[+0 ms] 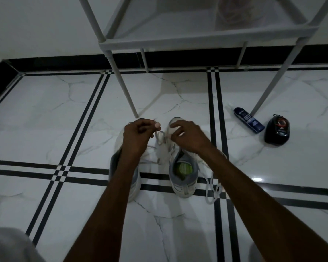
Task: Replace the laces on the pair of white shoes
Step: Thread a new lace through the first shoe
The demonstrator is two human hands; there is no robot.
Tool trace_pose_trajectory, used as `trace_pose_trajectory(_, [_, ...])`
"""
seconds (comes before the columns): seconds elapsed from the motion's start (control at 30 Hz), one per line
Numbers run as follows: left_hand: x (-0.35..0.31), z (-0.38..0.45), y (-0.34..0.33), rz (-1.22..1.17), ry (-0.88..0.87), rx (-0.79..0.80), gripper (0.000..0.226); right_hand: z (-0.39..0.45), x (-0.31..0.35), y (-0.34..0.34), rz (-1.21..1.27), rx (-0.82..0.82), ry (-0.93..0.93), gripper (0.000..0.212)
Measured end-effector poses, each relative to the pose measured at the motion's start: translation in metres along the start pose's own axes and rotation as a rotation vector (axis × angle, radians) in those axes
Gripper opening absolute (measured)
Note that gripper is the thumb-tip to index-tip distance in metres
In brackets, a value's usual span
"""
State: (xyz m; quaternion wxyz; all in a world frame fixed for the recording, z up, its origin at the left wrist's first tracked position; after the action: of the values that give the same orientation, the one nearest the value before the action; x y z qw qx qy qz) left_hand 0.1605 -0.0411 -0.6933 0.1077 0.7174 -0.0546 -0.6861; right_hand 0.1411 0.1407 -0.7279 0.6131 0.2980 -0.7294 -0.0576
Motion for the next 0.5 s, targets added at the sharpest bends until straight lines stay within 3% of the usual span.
trace_pose_trajectory(0.07, [0.004, 0.0, -0.01, 0.016, -0.003, 0.029, 0.016, -0.013, -0.017, 0.019, -0.091, -0.035, -0.052, 0.03])
trace_pose_trajectory(0.23, [0.016, -0.003, -0.045, 0.191, -0.045, 0.132, 0.01, -0.035, -0.04, 0.005, -0.31, 0.112, -0.137, 0.043])
trace_pose_trajectory(0.3, [0.02, -0.004, -0.058, 0.241, -0.048, 0.193, 0.008, -0.039, -0.04, 0.002, -0.374, 0.04, -0.101, 0.044])
trace_pose_trajectory(0.43, [0.023, -0.008, -0.073, 0.445, -0.07, 0.253, 0.007, -0.043, -0.037, -0.002, -0.472, -0.071, -0.05, 0.023])
trace_pose_trajectory(0.5, [0.023, -0.01, -0.076, 0.448, -0.072, 0.267, 0.008, -0.045, -0.039, -0.002, -0.452, -0.08, -0.044, 0.032])
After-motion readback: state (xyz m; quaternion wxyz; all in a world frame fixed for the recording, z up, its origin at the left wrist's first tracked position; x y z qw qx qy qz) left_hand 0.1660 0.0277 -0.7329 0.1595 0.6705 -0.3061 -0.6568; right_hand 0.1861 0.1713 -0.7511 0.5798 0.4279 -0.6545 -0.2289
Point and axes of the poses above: each hand's wrist, its own z-axis towards the middle knuckle, its own y-axis out of the back of the hand, x = y × z, the point moved 10 cm from there along z, towards the middle knuckle, and after that the axes turned 6 degrees about x, right-handed, at the moved point
